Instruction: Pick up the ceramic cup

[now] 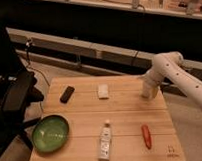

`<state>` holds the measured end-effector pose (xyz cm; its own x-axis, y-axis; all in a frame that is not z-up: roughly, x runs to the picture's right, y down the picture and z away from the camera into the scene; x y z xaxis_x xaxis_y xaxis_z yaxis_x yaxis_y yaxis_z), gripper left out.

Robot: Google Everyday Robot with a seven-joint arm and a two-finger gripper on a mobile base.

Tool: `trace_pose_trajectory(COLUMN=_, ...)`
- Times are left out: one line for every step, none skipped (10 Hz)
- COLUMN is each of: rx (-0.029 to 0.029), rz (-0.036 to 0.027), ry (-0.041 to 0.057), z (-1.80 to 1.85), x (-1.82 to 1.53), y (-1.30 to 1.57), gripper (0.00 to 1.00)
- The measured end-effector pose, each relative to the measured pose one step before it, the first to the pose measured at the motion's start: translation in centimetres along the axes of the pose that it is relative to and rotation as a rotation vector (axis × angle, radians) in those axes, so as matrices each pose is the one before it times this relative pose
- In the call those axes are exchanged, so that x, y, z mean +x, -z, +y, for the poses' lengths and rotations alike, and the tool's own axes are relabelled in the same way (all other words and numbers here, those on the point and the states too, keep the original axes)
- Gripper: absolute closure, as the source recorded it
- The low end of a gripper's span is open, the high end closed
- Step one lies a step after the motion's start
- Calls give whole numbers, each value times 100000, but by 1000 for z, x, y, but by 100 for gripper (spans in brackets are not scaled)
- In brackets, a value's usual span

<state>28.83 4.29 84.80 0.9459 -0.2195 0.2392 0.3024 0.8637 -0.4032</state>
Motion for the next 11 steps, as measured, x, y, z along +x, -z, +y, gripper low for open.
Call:
trace_pose_trajectory(rx=658, rz=-317, ry=-596, z=-44, x=109, y=151, gripper=20)
trace_pose_trajectory(rx=1591, rz=-574, ry=-1501, z=-41, x=385, y=506, gripper=20)
trace_pose_trajectory(rx=1760, rz=-544, ry=-1722, z=-66, x=464, y=746, gripper=20)
trace_pose_trajectory(rx=1160, rz=-355, ry=-1175, z=33, x=353, y=381, gripper=20)
trace_pose_trajectory(rx=1195, rz=-329, ry=-682, z=-152, x=165, y=366, gripper=20)
trace_pose_trajectory(rx=670, rz=-89, ry=-867, z=-122, x=196, y=172, gripper=20)
trace_pose_trajectory(rx=235, rz=213, ry=-2920, z=21, x=519, y=56, gripper=20)
trace_pose_trajectory(rx=-247, rz=68, ry=-2451, z=141, x=467, y=-87, gripper=20)
trace_pose_trajectory(rx=-864, rz=156, ry=-3863, z=318, x=846, y=-275, gripper=20)
trace_pose_trajectory(rx=-869, rz=27, ry=-3101, z=243, x=765, y=-353, gripper=20)
trace_pose_trajectory(rx=-968, rz=180, ry=-3169, z=299, x=785, y=-384, gripper=20)
